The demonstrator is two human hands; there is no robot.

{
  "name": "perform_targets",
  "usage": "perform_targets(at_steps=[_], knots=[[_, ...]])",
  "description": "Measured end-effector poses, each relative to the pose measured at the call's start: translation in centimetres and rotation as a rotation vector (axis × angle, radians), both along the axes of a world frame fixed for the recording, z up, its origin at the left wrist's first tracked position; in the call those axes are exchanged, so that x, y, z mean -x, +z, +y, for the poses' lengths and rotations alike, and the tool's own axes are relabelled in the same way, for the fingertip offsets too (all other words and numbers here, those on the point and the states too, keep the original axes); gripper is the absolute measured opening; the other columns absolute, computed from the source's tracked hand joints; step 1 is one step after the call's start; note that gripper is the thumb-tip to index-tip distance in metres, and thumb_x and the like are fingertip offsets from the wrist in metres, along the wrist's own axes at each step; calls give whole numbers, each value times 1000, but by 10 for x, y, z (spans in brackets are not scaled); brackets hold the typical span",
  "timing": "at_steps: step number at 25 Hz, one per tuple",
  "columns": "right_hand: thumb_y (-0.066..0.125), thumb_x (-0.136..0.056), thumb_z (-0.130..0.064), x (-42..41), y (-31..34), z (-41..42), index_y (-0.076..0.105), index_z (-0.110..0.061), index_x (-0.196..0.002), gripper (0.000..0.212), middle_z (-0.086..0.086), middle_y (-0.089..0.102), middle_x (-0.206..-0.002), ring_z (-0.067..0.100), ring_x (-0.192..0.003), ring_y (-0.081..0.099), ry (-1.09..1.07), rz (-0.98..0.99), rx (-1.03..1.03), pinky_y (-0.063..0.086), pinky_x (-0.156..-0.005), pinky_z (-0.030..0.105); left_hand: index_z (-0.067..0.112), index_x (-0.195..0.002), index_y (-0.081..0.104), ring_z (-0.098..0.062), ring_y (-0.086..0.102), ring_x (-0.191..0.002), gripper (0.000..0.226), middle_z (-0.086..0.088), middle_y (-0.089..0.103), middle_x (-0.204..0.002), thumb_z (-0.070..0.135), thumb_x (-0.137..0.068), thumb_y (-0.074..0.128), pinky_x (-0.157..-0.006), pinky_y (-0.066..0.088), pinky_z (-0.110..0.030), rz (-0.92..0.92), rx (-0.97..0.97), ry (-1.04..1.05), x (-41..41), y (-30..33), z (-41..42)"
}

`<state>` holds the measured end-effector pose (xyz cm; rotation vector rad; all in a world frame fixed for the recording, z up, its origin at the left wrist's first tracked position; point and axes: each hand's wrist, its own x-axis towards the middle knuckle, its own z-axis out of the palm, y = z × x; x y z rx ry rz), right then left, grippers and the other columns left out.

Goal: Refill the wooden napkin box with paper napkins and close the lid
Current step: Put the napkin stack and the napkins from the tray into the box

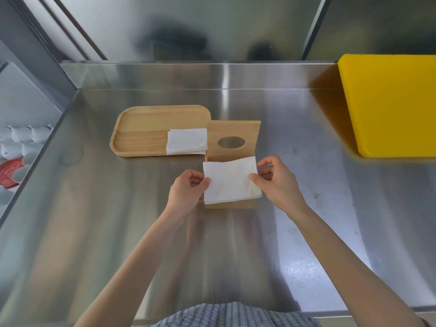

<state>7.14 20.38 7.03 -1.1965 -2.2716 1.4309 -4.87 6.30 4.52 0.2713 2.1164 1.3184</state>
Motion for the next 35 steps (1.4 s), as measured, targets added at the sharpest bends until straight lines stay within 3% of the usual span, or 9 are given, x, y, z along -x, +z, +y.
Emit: perform_targets(at_steps=[3, 6, 9, 14, 17, 22, 30, 32, 35], knots=[[60, -87, -13, 9, -2, 6, 54, -11, -105, 19, -2, 57, -87, 16, -83, 54, 51, -44, -67, 43, -60, 20, 13, -85, 54, -13, 56, -59, 7, 4, 57, -72, 18, -87, 59, -58, 47, -15, 175, 90, -63, 3, 0, 11], [52, -89, -8, 20, -9, 11, 55, -5, -105, 17, 3, 55, -87, 21, -83, 50, 156, -157, -239, 41, -71, 27, 12, -84, 52, -23, 59, -73, 7, 3, 56, -72, 17, -87, 56, -63, 46, -25, 320, 191, -151, 7, 0, 23], [46, -89, -5, 32, -13, 13, 52, -7, -97, 10, 14, 58, -98, 27, -84, 49, 281, -284, -407, 39, -70, 32, 7, -94, 54, -29, 60, -91, 12, -6, 64, -92, 18, -89, 50, -68, 43, -35, 531, 368, -288, 8, 2, 35], [41, -90, 3, 47, -15, 2, 50, -2, -111, 24, 17, 55, -119, 40, -104, 56, 427, -446, -592, 45, -79, 40, 6, -105, 52, -28, 58, -100, 18, -8, 63, -109, 17, -94, 44, -64, 35, -31, 871, 645, -486, 6, -4, 51], [47, -88, 3, 55, -20, -1, 50, -1, -114, 26, 17, 56, -121, 37, -108, 58, 478, -535, -682, 43, -77, 38, 7, -107, 50, -26, 56, -104, 16, -7, 62, -113, 11, -92, 47, -63, 34, -29, 929, 725, -541, 4, -12, 53], [55, -82, 0, 58, -30, 2, 52, -6, -113, 32, 10, 61, -119, 26, -109, 59, 564, -609, -802, 33, -95, 32, 9, -110, 48, -24, 55, -104, 23, -6, 60, -115, 7, -88, 55, -61, 34, -28, 974, 768, -577, 3, -18, 53], [58, -80, 4, 49, -22, 0, 45, -2, -120, 42, 18, 49, -125, 34, -112, 49, 457, -502, -851, 39, -88, 36, 5, -113, 43, -29, 57, -100, 23, -9, 50, -119, 12, -91, 49, -60, 36, -32, 911, 655, -540, 7, -7, 50], [55, -84, -2, 43, -17, 2, 49, -3, -118, 34, 16, 50, -123, 32, -111, 48, 470, -469, -875, 36, -84, 34, 6, -113, 47, -28, 55, -104, 21, -9, 51, -118, 10, -92, 46, -64, 37, -32, 960, 614, -539, 9, -2, 46], [48, -90, -8, 38, -17, 1, 54, -9, -117, 28, 8, 54, -121, 26, -115, 49, 577, -469, -868, 32, -88, 33, 10, -110, 58, -26, 54, -109, 23, -6, 60, -116, 12, -93, 42, -85, 38, -33, 1027, 605, -685, 11, 1, 44]])
